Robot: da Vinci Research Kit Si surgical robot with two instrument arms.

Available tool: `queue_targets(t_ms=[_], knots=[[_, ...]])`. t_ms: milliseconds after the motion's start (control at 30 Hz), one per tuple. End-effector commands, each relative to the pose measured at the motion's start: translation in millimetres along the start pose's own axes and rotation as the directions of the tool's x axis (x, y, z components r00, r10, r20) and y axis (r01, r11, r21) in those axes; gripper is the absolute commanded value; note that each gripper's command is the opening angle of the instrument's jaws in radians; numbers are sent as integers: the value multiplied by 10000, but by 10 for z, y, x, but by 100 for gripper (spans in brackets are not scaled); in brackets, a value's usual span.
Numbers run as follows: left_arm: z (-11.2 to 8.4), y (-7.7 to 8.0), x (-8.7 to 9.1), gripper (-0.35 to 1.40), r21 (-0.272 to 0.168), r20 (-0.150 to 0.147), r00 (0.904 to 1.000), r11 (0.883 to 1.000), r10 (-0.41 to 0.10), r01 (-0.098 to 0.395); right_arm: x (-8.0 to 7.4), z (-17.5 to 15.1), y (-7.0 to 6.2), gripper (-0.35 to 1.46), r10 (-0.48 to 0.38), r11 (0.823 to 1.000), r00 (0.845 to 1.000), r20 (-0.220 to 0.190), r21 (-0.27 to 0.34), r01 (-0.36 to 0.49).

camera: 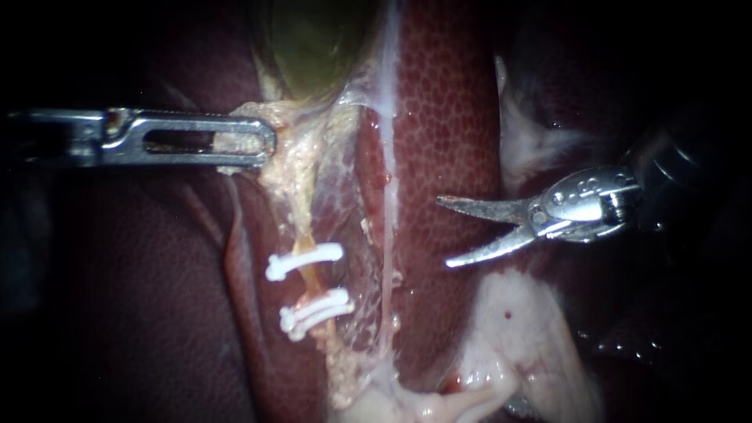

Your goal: Go to the cutting position left tube

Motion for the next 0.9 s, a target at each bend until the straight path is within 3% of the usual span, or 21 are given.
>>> queue_targets(t_ms=[33, 167, 600, 900], knots=[[-5, -1, -4, -35, -13, 66, 10000, 10000, 41, -41, 0, 0, 0, 143, 1, 10000, 10000, -4, 4, -1], [-14, -1, -8, -35, -60, 184, 9998, 10000, 43, -42, 0, 1, 0, 143, 0, 10000, 10000, -4, -1, 0], [-12, -1, -4, -35, -152, 243, 9997, 9999, 43, -39, -2, 5, -2, 143, -18, 10000, 10000, -22, 76, 18], [-11, -1, -2, -35, -203, 277, 9996, 9998, 50, -45, -16, 27, -6, 145, 42, 9996, 9999, 156, 294, -47]])
